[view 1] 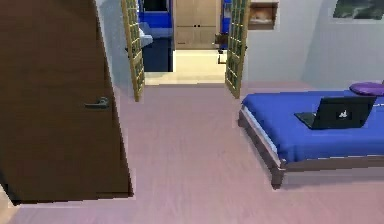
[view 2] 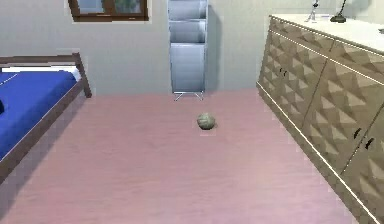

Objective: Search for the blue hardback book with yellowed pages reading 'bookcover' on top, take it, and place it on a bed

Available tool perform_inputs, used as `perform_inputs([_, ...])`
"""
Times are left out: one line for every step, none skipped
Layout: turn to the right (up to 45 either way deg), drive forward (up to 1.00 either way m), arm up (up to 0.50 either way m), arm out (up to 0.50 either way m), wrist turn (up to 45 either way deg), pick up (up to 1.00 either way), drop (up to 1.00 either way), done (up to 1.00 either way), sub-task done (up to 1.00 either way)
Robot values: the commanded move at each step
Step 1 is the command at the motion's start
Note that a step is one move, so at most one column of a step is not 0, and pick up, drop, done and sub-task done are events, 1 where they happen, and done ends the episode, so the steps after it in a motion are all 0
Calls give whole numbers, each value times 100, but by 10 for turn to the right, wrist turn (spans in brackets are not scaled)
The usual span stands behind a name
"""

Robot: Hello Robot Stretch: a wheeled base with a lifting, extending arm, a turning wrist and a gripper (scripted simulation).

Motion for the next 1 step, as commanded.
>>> perform_inputs([0, 95, 0, 0, 0, 0, 0, 0, 0])
